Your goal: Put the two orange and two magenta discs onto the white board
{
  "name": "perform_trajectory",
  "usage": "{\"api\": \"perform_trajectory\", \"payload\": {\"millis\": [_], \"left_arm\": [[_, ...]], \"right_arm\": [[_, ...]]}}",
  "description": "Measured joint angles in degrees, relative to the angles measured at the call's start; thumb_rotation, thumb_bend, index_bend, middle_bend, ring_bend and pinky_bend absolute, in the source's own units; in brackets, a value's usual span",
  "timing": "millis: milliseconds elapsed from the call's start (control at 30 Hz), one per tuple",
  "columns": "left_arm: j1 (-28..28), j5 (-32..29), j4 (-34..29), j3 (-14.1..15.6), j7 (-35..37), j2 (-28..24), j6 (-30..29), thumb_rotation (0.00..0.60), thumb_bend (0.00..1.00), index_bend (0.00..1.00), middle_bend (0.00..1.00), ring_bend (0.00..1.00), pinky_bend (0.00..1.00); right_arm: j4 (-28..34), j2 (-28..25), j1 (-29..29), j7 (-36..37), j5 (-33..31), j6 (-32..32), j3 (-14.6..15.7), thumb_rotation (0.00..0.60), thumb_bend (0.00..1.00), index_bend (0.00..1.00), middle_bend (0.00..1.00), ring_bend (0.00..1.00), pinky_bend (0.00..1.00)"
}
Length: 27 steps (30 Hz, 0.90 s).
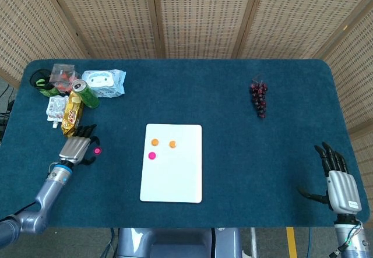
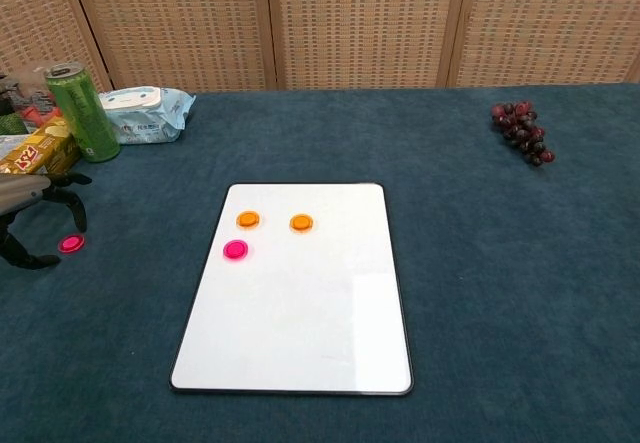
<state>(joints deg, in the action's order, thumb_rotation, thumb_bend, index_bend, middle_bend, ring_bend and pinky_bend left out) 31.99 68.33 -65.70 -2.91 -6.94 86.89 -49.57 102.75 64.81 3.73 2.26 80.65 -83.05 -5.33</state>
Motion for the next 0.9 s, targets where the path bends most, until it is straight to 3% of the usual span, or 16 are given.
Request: {"api": "perform_trajectory", "payload": {"millis": [200,267,567,900], "left_arm": [[-0.08,0.21,0.35,-0.13,0.04,0.57,0.12,0.600,0.33,0.65,0.00,0.00,0.00],[-0.15,0.22,0.54,-0.21,-0.03,0.76,-0.02,0.600,0.33,0.69,0.00,0.00,0.00],[-0.38,0.16,-0.31,-0.98,-0.33,0.60,-1.04,0.600,0.33,0.69,0.00,0.00,0.00],[0.97,0.60,-6.96,-2.83,-2.65,-1.05,-2.39,0.600,0.33,0.69,0.00,0.00,0.00]], "right_arm": [[0.00,-0.02,0.01,0.09,-0.02,0.04,-0.01,0.600,0.13,0.00,0.00,0.00,0.00],[0.02,-0.03,0.01,0.13,-0.04,0.06,-0.01,0.600,0.13,0.00,0.00,0.00,0.00],[0.05,-0.04,0.01,0.18,-0.05,0.08,-0.01,0.600,0.13,0.00,0.00,0.00,0.00],[0.18,-0.13,0.04,0.47,-0.19,0.25,-0.04,0.600,0.13,0.00,0.00,0.00,0.00]]}}
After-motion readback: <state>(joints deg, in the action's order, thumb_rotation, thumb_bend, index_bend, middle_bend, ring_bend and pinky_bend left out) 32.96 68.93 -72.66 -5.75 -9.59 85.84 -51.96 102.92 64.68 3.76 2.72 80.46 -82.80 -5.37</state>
